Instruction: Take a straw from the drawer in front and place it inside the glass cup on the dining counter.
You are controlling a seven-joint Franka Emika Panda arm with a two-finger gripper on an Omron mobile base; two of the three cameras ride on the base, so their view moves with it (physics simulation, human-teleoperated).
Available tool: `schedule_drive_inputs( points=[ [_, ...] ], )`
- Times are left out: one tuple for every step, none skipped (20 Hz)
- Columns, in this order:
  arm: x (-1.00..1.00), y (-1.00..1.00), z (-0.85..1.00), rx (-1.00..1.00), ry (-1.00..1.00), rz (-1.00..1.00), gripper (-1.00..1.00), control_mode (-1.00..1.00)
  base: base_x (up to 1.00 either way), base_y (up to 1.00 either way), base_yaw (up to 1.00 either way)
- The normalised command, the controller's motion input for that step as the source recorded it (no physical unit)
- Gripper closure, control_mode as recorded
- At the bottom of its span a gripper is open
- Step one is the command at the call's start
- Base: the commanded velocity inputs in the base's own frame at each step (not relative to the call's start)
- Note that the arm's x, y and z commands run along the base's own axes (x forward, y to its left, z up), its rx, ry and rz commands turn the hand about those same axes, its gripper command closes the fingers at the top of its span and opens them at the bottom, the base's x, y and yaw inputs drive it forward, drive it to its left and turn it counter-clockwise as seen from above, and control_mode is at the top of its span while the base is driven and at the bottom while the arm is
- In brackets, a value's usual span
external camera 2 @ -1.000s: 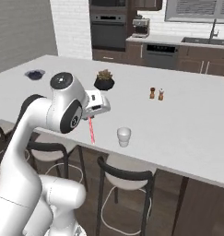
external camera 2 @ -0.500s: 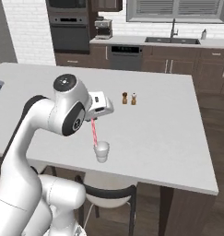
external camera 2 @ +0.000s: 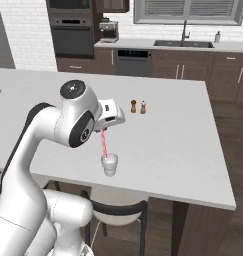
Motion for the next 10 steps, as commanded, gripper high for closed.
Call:
schedule_drive_inputs(
  points=[
    [0.0, 0.0, 0.0, 0.0, 0.0, 0.0, 1.0, 1.0, 0.44, 0.0, 0.0],
    [0.0, 0.0, 0.0, 0.0, 0.0, 0.0, 1.0, 1.0, 0.4, 0.0, 0.0],
    [0.0, 0.0, 0.0, 0.0, 0.0, 0.0, 1.0, 1.0, 0.36, 0.0, 0.0],
    [0.0, 0.0, 0.0, 0.0, 0.0, 0.0, 1.0, 1.0, 0.28, 0.0, 0.0],
    [0.0, 0.0, 0.0, 0.15, -0.04, 0.01, 1.0, -1.0, 0.0, 0.0, 0.0],
    [0.0, 0.0, 0.01, 0.19, -0.07, 0.03, 1.0, -1.0, 0.0, 0.0, 0.0],
    [0.0, 0.0, 0.1, 0.21, -0.07, 0.07, 1.0, -1.0, 0.0, 0.0, 0.0],
    [0.0, 0.0, 0.12, 0.23, -0.03, 0.08, 1.0, -1.0, 0.0, 0.0, 0.0],
    [-0.01, 0.0, 0.21, 0.25, -0.02, 0.08, 1.0, -1.0, 0.0, 0.0, 0.0],
    [0.0, 0.0, 0.23, 0.26, 0.0, 0.09, 1.0, -1.0, 0.0, 0.0, 0.0]
  ],
)
